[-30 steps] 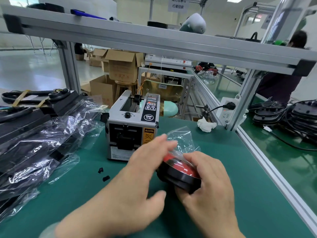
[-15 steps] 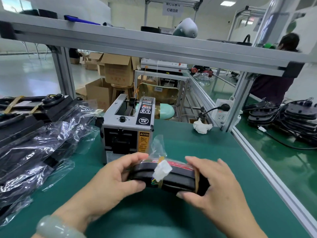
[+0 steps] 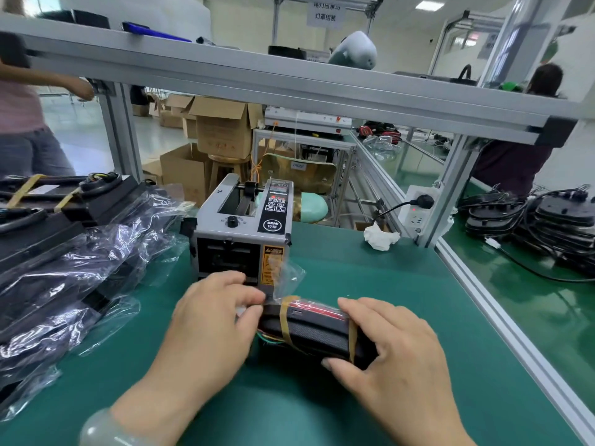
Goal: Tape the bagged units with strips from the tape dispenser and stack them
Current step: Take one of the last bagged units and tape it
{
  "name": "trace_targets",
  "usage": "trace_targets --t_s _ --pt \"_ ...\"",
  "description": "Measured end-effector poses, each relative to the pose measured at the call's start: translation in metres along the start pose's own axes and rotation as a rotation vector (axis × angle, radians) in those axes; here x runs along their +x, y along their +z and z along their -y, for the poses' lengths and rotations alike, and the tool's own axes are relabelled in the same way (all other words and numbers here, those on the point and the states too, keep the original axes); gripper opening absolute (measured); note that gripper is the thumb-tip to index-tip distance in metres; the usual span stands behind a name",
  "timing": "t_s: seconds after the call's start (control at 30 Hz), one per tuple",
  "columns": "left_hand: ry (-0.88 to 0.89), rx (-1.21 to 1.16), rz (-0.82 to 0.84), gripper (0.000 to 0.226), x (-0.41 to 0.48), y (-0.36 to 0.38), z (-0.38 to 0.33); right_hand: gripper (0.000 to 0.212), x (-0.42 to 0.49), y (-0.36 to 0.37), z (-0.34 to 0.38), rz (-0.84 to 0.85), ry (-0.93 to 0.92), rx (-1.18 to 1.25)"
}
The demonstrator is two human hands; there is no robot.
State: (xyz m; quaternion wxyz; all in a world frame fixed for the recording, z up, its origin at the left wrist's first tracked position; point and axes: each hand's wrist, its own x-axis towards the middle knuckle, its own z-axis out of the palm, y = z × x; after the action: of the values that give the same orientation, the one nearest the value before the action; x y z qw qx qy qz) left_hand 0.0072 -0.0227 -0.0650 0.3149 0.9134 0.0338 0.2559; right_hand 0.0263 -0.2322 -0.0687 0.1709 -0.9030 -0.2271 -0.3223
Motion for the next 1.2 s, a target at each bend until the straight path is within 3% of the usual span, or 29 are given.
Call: trace_targets --t_s 0.1,0.2,0.33,0.47,0.6,0.87,1.2 --pt "-0.116 0.077 0.024 0.025 0.003 0.008 0.010 0.074 0.000 0.000 0.001 0.003 0.002 0.013" --pt "-0.117 -0.003 -0.030 0.015 0.001 0.011 0.010 0.063 0.000 -0.002 0.000 -0.031 -0.048 0.063" --pt "-0.256 -0.205 0.001 0.023 0.011 0.007 0.013 0.051 0.001 -0.004 0.000 -0.086 -0.086 0.125" --pt "-0.624 -0.652 -0.136 0.013 0.029 -0.001 0.016 0.049 0.000 -0.002 0.001 -0.109 -0.073 0.141" --pt "-0.894 -0.866 -0.076 0.011 0.043 -0.008 0.018 0.049 0.001 -0.001 0.001 -0.134 -0.072 0.133" --pt "-0.997 -1.062 0.041 0.016 0.051 -0.012 0.009 0.048 -0.001 0.003 0.003 -0.150 -0.048 0.139" --pt "-1.021 -1.167 -0.086 0.016 0.062 0.000 0.011 0.048 -0.001 0.002 0.004 -0.138 -0.039 0.146"
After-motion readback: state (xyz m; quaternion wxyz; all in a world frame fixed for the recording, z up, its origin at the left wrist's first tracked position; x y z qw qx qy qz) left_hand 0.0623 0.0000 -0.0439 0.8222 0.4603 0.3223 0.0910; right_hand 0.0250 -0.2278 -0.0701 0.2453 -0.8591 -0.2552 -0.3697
